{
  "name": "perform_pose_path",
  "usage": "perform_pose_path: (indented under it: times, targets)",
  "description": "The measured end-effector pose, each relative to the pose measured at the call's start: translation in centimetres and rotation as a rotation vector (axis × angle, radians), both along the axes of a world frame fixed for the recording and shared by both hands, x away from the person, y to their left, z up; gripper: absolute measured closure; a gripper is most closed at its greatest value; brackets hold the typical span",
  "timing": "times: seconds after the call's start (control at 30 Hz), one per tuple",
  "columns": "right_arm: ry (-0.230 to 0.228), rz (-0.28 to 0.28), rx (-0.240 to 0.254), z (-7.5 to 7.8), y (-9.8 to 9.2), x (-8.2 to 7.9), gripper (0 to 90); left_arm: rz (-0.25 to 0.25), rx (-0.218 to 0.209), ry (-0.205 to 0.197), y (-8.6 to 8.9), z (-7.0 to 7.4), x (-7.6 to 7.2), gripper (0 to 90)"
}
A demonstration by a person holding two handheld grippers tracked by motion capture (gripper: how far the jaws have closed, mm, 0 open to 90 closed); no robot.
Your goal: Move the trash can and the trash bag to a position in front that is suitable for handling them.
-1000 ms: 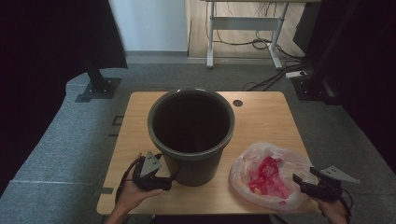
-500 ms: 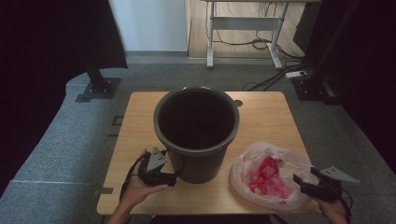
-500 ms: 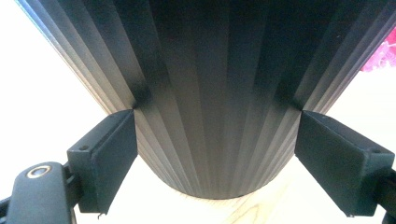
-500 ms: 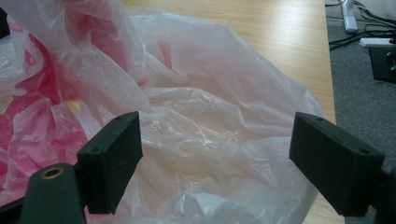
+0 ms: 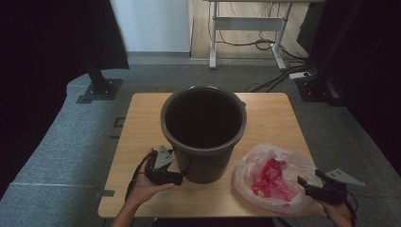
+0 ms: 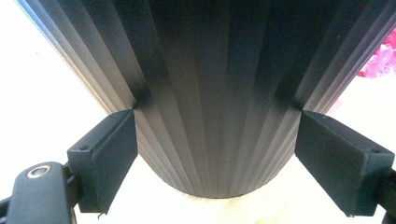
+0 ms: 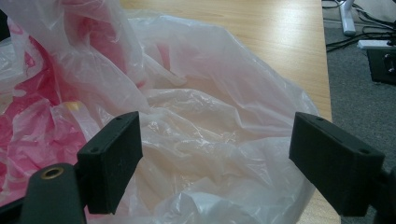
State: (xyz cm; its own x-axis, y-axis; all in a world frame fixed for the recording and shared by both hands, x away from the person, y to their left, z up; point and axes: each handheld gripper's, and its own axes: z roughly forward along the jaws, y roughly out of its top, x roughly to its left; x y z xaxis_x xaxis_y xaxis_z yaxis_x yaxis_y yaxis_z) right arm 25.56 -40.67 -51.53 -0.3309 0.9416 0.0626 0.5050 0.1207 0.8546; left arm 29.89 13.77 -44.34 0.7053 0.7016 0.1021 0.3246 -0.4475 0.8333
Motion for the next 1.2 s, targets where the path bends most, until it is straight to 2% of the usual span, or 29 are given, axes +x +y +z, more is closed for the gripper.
perform_pose_path:
  times: [0.8, 0.97, 1.2]
  targets:
    - [0.006, 0.001, -0.004, -0.2, 0.0, 0.1, 16.8, -0.024, 0.013, 0.000, -1.5, -0.1, 1.3, 13.2]
    - [0.007, 0.000, -0.005, -0.3, -0.1, 0.1, 16.7, -0.027, 0.008, 0.001, -1.5, -0.1, 1.3, 13.3]
    - [0.004, -0.006, -0.001, -0.2, -0.2, 0.0, 16.8, -0.038, 0.009, -0.009, -1.1, 0.2, 0.5, 13.4]
